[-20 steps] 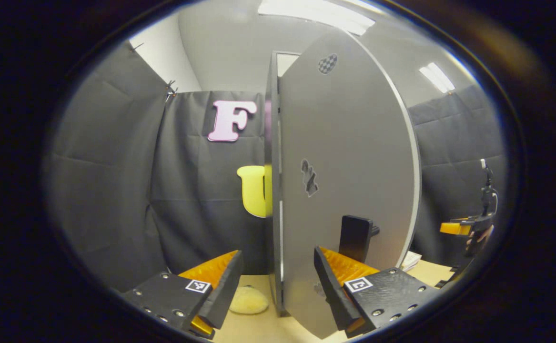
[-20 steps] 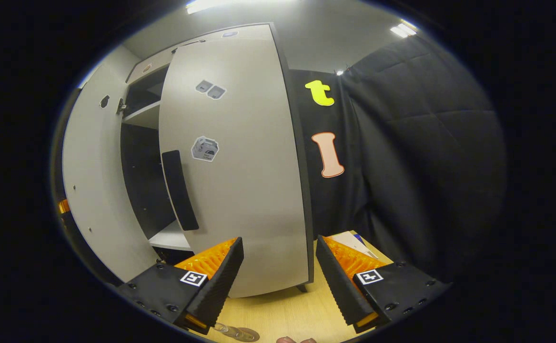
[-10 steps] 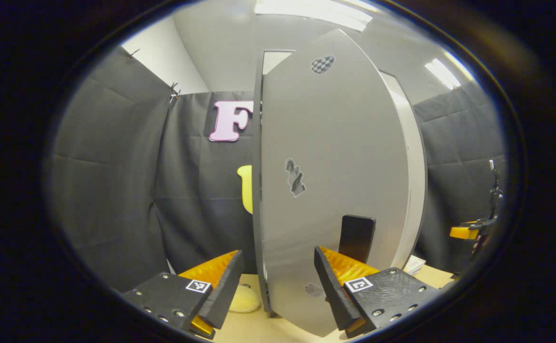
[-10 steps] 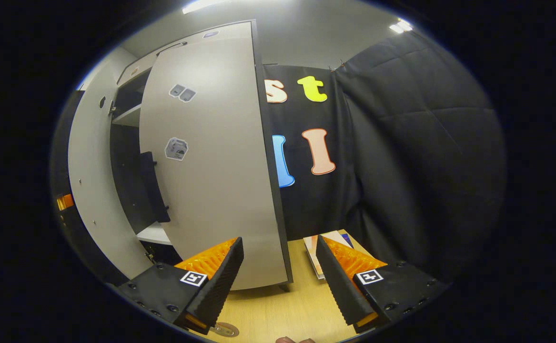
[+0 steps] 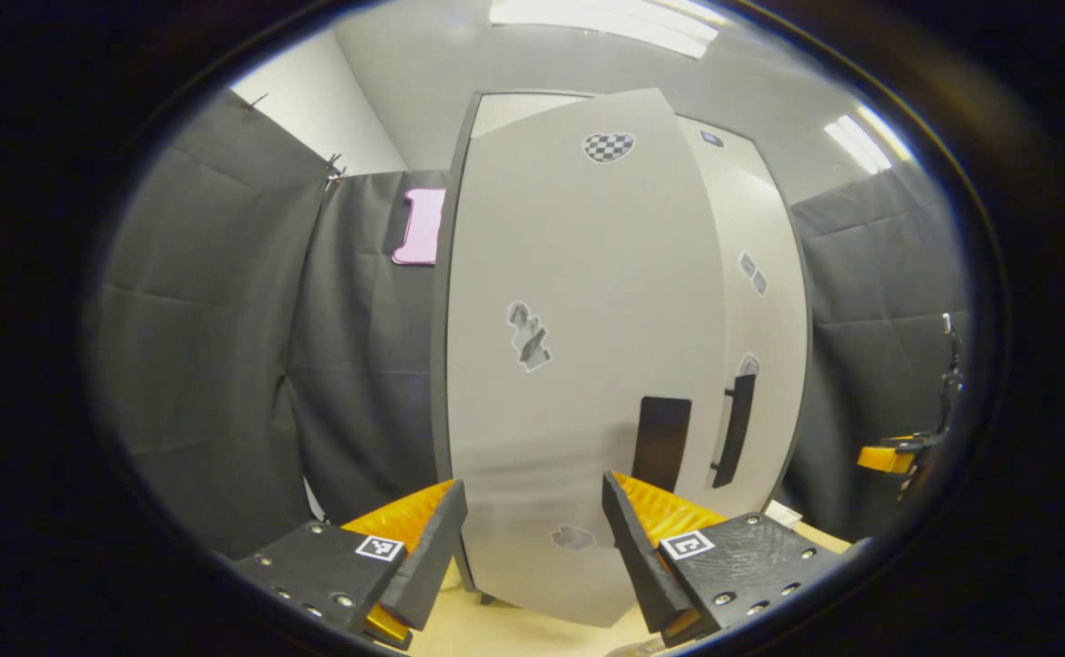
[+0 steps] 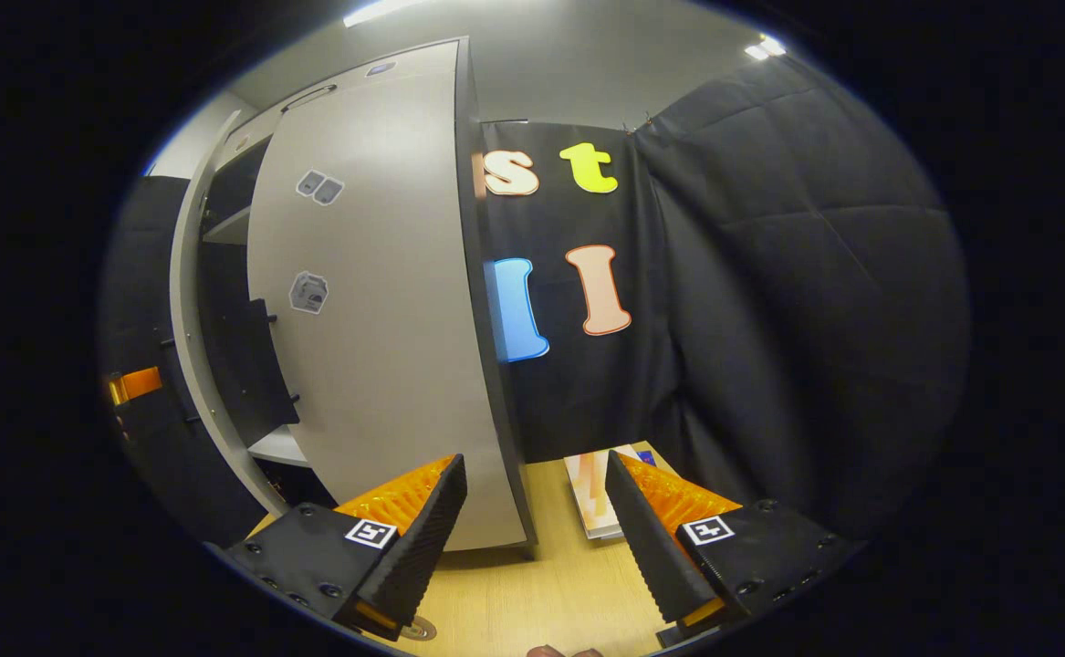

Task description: Grasp the bottle in the cabinet with the left hand and place it on the coaster, then close the right door with the right hand and the left door with the left hand.

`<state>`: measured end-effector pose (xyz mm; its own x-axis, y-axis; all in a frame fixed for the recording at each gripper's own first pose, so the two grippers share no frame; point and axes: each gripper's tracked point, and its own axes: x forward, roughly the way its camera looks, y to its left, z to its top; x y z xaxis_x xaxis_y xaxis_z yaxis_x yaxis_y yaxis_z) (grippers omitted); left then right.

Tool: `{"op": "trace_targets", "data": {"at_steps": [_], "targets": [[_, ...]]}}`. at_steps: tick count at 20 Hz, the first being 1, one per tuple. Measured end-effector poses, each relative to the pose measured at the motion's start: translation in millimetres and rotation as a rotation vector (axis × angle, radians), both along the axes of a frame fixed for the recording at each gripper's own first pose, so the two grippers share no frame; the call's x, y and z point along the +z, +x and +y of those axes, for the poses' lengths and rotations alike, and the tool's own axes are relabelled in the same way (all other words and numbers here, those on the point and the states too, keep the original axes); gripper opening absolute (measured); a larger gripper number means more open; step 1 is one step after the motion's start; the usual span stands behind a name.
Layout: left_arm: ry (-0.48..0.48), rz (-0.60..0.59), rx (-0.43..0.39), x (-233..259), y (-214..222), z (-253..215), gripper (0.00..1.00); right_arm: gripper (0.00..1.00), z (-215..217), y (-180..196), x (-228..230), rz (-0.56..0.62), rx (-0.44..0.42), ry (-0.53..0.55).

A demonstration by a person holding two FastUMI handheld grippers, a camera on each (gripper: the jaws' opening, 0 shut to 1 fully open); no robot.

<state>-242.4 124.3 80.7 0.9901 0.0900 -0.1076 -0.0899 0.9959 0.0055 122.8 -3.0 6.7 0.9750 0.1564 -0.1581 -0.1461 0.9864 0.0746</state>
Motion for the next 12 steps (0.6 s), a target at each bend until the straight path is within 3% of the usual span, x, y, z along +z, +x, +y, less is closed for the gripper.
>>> {"op": "trace_targets", "data": {"at_steps": [7,12], "targets": [[-0.044,-0.049,0.027,11.8,-40.9,-4.9,0.86,0.98,14.7,1.9,7.1,-0.022,0.042,0.045],[-0.045,-0.055,0.074,12.4,-49.4,-1.2,0.87,0.98,33.0,-7.8,7.4,-0.033,0.098,0.007]]}}
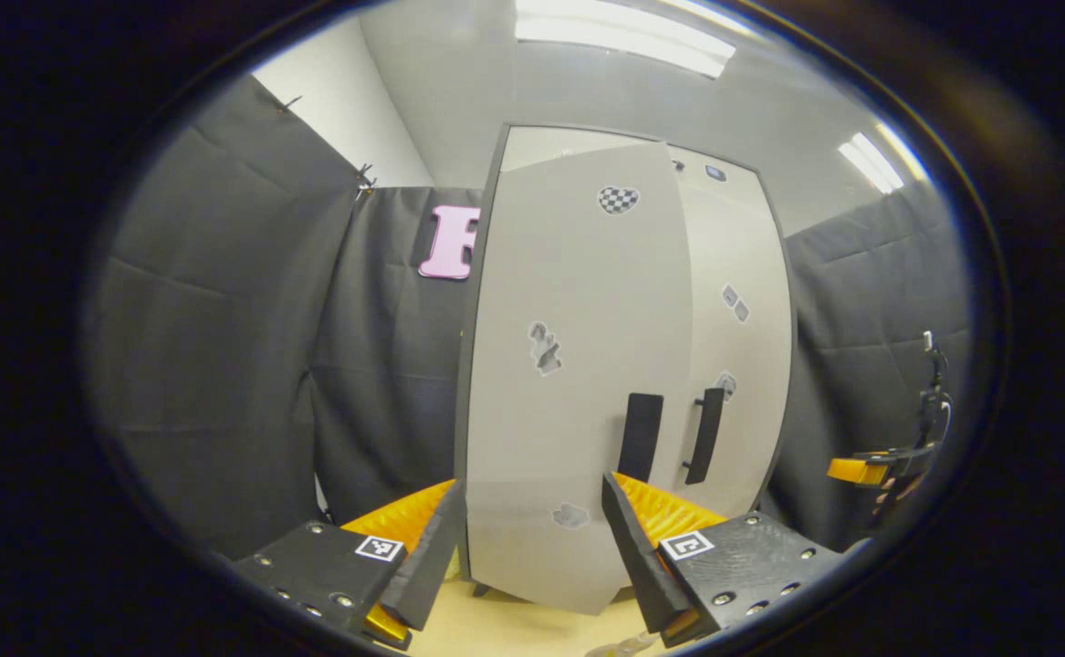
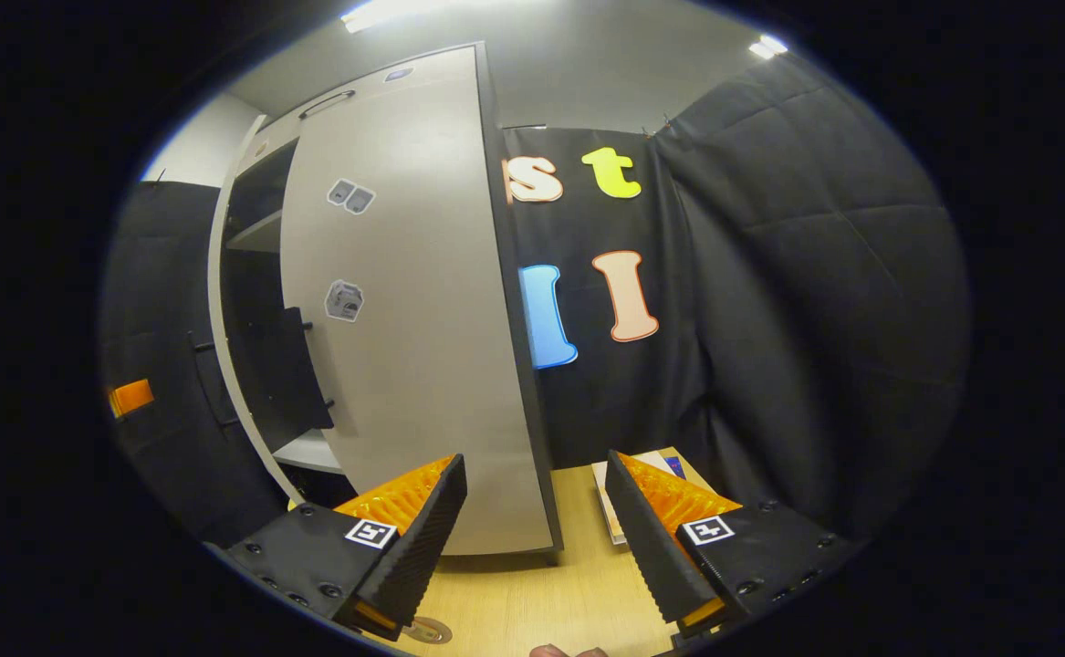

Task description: Grasp the bottle in the cabinet with the left hand and place it on the coaster, then close the right door with the right hand and the left door with the left hand.

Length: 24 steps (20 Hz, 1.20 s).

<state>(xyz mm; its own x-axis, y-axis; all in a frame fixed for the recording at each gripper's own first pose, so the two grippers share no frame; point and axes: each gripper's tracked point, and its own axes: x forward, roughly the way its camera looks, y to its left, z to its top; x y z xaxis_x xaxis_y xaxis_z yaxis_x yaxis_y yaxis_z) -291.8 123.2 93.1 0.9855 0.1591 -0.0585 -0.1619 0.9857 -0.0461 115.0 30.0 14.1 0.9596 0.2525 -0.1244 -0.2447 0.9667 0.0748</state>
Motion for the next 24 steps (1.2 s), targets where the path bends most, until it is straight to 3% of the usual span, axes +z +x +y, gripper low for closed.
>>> {"op": "trace_targets", "data": {"at_steps": [8,14,18,24], "targets": [[-0.031,-0.054,0.046,8.8,-13.7,6.8,0.86,0.98,23.7,-23.2,6.6,-0.015,0.045,-0.041],[0.047,-0.031,0.065,14.5,-20.2,11.5,0.86,0.98,11.3,-24.1,9.0,-0.012,0.034,-0.077],[-0.009,-0.009,0.046,6.8,-18.4,9.3,0.87,0.98,0.4,-22.7,15.8,-0.028,0.046,-0.080],[-0.047,-0.046,0.131,14.9,-27.0,15.4,0.86,0.98,-15.8,-35.9,14.6,-0.009,0.100,-0.052]]}}
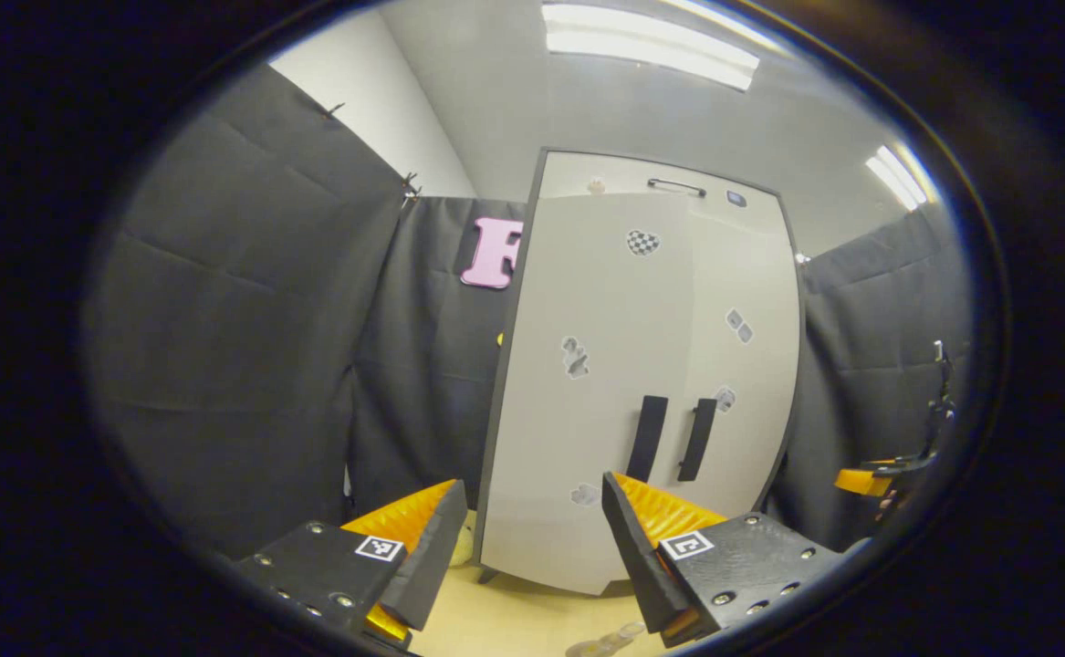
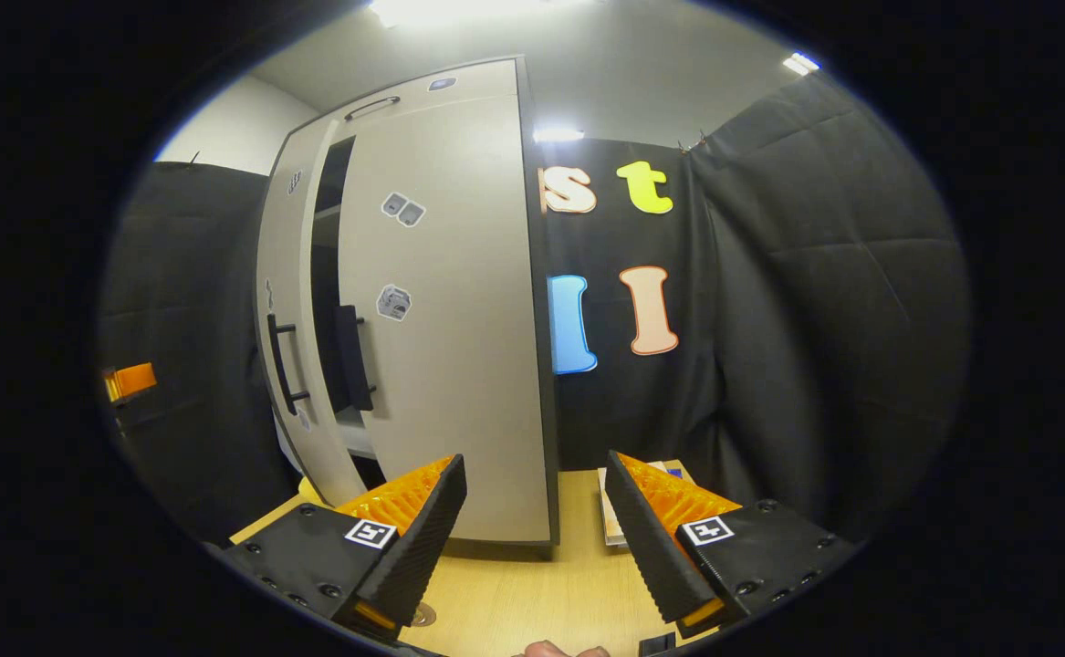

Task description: Grasp the bottle in the cabinet with the left hand and place it on the coaster, then close the right door with the right hand and the left door with the left hand.

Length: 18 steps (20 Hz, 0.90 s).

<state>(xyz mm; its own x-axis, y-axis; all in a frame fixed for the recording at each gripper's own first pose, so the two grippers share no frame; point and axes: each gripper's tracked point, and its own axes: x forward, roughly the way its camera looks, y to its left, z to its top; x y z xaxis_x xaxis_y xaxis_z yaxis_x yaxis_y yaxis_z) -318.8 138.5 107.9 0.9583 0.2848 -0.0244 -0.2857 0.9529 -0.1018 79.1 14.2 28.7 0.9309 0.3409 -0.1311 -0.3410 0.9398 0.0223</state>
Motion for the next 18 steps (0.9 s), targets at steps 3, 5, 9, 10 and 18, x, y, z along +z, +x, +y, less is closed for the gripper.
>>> {"op": "trace_targets", "data": {"at_steps": [3,5,9,10,18], "targets": [[0.030,-0.002,0.012,7.0,-5.6,2.9,0.86,0.98,-3.4,-4.3,8.7,-0.025,0.028,-0.002],[0.058,0.010,0.021,11.7,-8.7,5.1,0.86,0.98,-2.1,-6.3,12.7,-0.042,0.034,-0.007],[0.087,-0.010,0.001,23.5,-11.6,2.3,0.87,0.98,14.7,-9.7,15.4,-0.042,0.058,0.030],[0.092,-0.026,-0.016,26.8,-9.2,-0.8,0.86,0.98,21.6,-9.8,17.1,-0.056,0.073,0.021],[0.202,0.010,-0.100,16.0,15.2,11.4,0.87,0.98,50.7,1.9,0.8,-0.047,0.028,-0.014]]}}
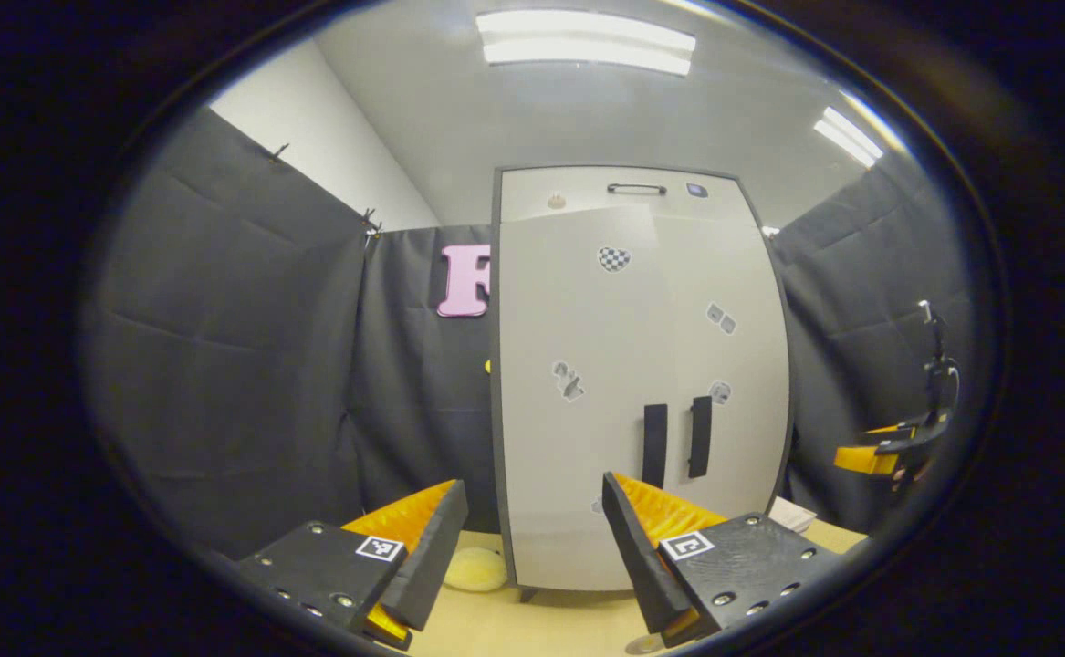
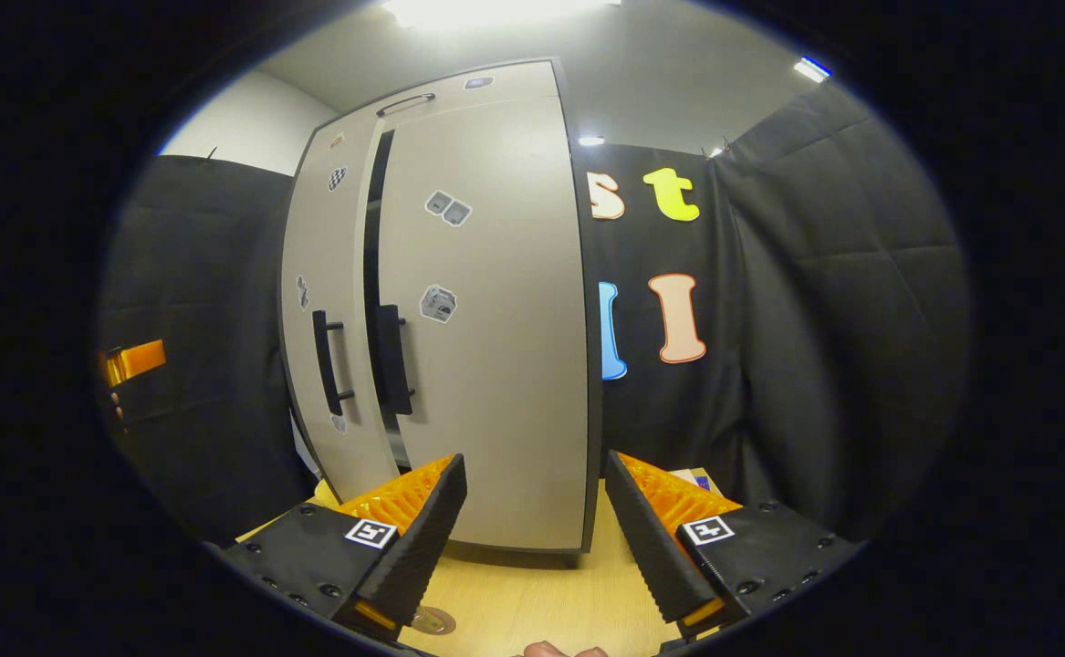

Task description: Grasp the bottle in the cabinet with the left hand and place it on the coaster, then close the right door with the right hand and the left door with the left hand.

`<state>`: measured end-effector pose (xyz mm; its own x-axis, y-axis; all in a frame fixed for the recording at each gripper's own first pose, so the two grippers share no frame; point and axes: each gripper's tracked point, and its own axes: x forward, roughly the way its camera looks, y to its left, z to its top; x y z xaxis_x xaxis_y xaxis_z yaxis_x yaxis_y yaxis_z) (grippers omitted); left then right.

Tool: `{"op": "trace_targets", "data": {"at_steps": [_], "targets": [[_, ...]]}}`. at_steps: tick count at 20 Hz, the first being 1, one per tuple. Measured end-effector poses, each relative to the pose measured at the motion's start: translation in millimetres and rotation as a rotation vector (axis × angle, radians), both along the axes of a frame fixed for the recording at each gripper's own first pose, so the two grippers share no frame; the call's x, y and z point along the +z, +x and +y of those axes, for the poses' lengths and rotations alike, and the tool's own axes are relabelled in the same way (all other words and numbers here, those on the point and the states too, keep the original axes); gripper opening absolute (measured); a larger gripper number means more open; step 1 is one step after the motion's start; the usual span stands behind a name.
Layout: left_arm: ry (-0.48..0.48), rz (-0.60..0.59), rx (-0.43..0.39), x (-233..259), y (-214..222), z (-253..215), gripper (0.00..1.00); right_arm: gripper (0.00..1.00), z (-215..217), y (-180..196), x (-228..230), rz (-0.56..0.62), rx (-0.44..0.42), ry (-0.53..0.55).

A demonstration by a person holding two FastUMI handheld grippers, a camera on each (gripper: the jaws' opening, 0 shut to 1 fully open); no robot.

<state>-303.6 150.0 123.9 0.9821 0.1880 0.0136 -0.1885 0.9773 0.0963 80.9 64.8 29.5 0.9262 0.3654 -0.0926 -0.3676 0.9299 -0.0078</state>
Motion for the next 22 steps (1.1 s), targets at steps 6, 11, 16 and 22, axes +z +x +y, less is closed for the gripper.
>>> {"op": "trace_targets", "data": {"at_steps": [6,11,16,22], "targets": [[-0.002,-0.015,-0.073,-6.5,6.5,6.1,0.87,0.98,26.5,1.9,8.4,-0.049,-0.032,-0.014],[-0.063,0.017,-0.143,-33.9,26.9,17.3,0.87,0.98,28.5,2.5,14.5,-0.075,-0.089,-0.054],[-0.079,-0.009,-0.149,-37.1,35.7,34.1,0.87,0.98,13.5,2.5,18.1,-0.067,-0.159,-0.082],[-0.071,-0.022,-0.135,-24.3,31.4,34.1,0.86,0.98,5.5,12.3,16.3,-0.061,-0.169,-0.056]]}}
